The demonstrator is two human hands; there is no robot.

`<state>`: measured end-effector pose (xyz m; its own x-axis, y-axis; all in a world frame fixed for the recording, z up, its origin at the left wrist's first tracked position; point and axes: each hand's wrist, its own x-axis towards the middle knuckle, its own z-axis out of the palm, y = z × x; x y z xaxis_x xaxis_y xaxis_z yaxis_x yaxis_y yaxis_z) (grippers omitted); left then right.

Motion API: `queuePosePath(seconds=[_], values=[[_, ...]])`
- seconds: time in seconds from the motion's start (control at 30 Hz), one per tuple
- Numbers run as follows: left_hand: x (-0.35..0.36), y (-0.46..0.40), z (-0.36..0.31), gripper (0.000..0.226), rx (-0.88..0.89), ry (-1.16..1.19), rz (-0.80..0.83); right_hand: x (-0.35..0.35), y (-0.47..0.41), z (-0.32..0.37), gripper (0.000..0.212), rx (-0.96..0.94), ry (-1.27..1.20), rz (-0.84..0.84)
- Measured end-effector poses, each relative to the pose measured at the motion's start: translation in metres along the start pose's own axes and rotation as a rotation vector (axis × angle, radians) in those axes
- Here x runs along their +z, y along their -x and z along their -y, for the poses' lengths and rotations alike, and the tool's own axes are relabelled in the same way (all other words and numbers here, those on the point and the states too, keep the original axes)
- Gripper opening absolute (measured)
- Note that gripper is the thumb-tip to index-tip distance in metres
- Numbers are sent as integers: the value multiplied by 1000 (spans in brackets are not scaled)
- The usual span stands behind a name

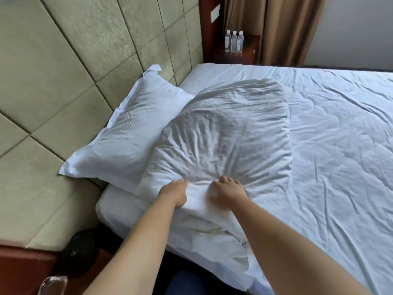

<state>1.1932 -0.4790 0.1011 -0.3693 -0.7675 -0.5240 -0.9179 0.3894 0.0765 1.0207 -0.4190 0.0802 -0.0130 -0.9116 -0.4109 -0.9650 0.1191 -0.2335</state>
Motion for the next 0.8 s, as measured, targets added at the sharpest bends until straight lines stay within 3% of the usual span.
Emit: queuePosePath(seconds=[0.3,0.47,0.63,0.8], values=[[-36,-43,80,55,-85,158,26,-45,-67,59,63,-120,99,-11],[-68,-87,132,55,-116,99,-11,-70,-140,114,63,-167,99,18],[-98,-152,203,37,-176,122,-55,-88,-228,162,61,-127,3,67],[-112,-210,254,66,-217,85,12,-85,-305,198,59,-59,-82,116]])
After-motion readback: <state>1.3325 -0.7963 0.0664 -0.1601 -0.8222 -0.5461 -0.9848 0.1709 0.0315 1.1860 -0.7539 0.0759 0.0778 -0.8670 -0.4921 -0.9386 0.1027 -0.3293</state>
